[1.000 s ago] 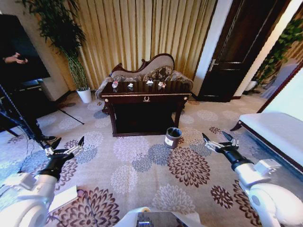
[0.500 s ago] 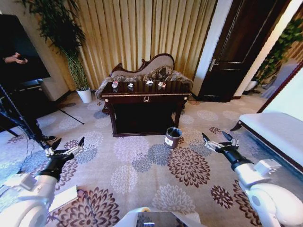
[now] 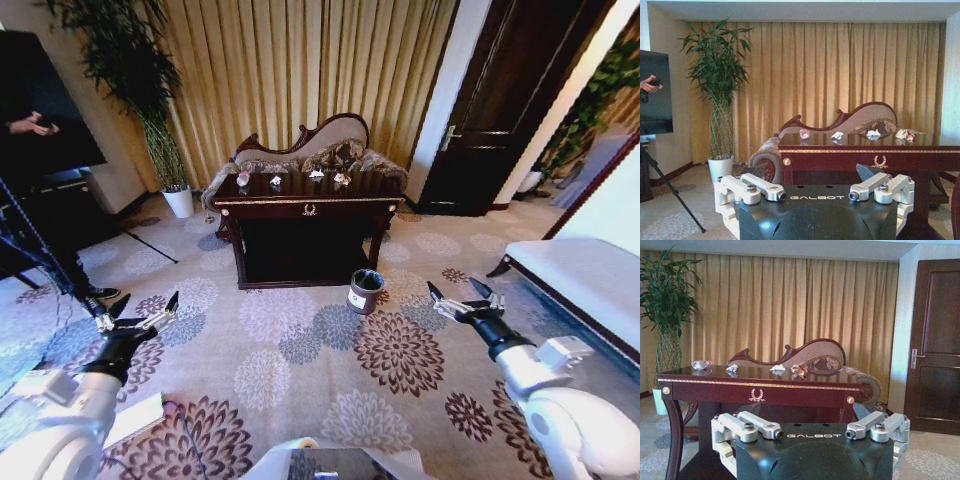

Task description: Move to the front of the table and place the trash on the table into the trash bin.

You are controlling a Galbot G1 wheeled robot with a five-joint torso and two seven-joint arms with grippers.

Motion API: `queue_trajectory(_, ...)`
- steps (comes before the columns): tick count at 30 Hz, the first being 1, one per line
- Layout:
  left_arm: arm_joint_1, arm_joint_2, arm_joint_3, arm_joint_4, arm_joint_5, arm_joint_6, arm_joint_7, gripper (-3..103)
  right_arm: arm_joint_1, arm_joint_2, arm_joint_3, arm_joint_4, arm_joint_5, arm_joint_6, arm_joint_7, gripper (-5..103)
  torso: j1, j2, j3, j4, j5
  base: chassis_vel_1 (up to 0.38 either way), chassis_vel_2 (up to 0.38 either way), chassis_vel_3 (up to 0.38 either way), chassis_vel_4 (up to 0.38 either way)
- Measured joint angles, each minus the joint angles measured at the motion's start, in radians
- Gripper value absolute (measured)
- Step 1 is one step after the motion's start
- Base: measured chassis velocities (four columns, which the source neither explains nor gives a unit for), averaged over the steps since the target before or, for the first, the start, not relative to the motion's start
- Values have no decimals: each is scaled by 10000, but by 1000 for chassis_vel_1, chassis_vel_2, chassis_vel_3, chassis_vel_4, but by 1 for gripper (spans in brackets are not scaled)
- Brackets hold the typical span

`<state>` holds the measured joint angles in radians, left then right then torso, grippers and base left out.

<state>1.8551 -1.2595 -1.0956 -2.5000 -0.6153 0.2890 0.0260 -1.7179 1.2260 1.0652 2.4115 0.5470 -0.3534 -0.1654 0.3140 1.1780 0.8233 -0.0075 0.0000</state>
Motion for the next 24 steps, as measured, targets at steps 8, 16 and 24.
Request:
queue_trajectory(8, 23, -11, -2, 0, 1, -59, 41, 100, -7, 1, -2, -9, 20, 13, -22, 100, 1, 0, 0, -1, -1, -151, 153, 126, -157)
queue_trajectory(16, 112, -54, -34, 0, 2, -208, 104, 100, -19, 17, -14, -14, 33, 18, -62, 100, 0, -1, 1, 0, 6, -273, 261, 265, -254)
queue_trajectory(24, 140, -89, -39, 0, 3, -246, 137, 100, -30, 28, -29, -15, 35, 22, -86, 100, 3, -2, 2, 0, 1, -345, 348, 353, -353)
